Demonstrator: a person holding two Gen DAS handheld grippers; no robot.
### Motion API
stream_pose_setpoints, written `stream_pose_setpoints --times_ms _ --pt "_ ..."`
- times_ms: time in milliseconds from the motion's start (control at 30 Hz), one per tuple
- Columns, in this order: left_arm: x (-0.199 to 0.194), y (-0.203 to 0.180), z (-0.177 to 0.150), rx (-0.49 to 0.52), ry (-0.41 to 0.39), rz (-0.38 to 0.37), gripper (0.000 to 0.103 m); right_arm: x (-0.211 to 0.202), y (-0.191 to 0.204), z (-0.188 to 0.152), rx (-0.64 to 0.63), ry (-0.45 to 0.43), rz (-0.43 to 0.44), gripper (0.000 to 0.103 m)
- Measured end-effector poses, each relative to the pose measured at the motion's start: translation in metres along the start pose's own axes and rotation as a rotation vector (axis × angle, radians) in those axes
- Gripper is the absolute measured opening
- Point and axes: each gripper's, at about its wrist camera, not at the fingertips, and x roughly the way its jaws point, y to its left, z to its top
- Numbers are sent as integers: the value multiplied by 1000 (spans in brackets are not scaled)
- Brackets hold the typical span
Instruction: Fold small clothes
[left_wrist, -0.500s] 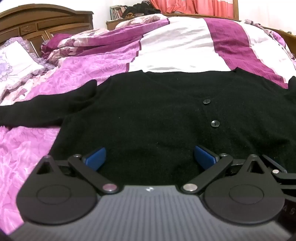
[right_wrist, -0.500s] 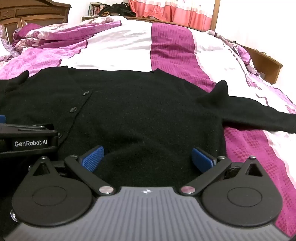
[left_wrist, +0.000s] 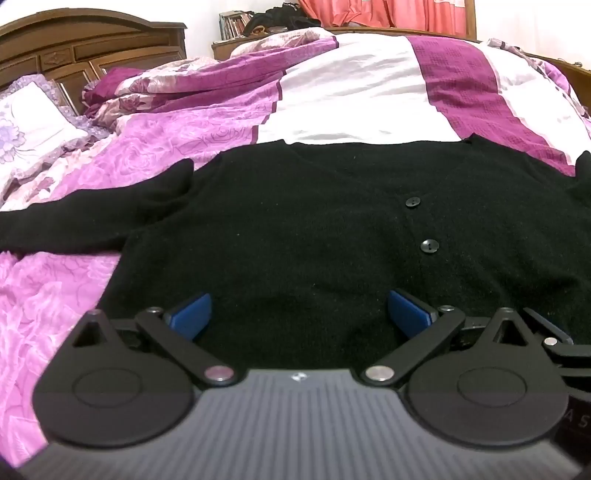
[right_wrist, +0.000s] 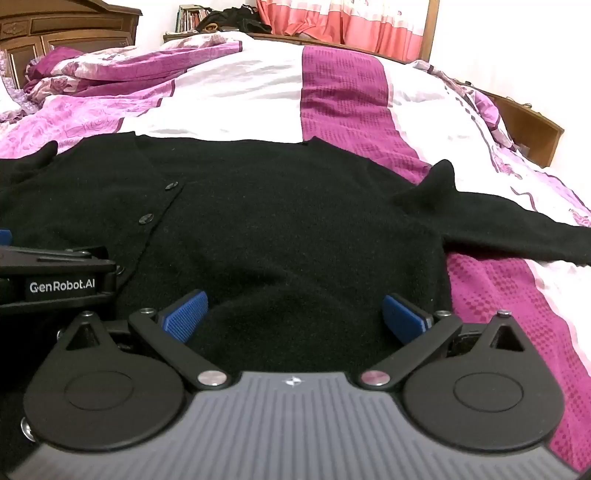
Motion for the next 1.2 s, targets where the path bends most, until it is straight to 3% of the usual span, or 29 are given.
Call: stream_pose_setpoints --times_ms 1200 --pt "0 0 0 0 0 0 103 -7 11 0 -53 -18 -43 103"
